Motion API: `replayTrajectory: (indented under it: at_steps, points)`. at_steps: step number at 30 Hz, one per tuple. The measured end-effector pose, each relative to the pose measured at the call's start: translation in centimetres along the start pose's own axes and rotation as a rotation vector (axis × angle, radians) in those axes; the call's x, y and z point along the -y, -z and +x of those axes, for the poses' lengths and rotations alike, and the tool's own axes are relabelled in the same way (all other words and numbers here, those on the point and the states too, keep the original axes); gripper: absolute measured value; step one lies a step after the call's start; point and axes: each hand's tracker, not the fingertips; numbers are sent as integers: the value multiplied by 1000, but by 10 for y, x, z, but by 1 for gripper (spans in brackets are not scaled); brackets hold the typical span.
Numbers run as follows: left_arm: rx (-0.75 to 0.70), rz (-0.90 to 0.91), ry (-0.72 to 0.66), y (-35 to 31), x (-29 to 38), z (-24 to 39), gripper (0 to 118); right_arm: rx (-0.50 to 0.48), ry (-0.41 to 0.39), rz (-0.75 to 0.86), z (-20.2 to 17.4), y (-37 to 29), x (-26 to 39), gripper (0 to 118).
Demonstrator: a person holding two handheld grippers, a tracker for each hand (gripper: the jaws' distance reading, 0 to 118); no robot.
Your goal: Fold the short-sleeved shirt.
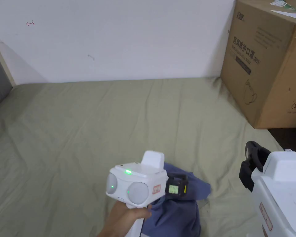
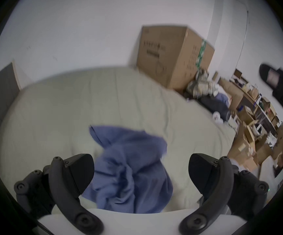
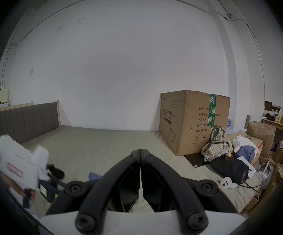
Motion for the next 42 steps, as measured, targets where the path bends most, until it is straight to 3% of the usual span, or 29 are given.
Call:
replayTrajectory:
  at_steps: [4, 13, 15, 18, 20, 21, 28, 42]
  points:
    - [-110, 218, 49, -55, -23, -4, 115, 2, 4, 36, -4, -4, -14, 0]
    - [-298, 471, -14, -117, -18, -39, 112, 2, 11, 101, -10, -9, -35, 0]
    - [-351, 502, 1, -121, -13, -47, 107, -1, 7, 107, -12, -9, -36, 0]
    - [-416, 535, 37, -124, -6, -54, 66, -4, 2, 112, -13, -9, -37, 0]
    - [-408, 536, 35, -123, -3, -60, 17, -6, 3, 112, -14, -9, -36, 0]
    - [-402, 544, 34, -123, -1, -63, 1, -7, 3, 111, -14, -9, -35, 0]
    - [-392, 457, 17, -107, 1, -73, 0, -9, 5, 103, -14, -6, -34, 0]
    - [-231, -156, -192, 22, 64, -129, 0, -13, 1, 27, -12, 24, -11, 0]
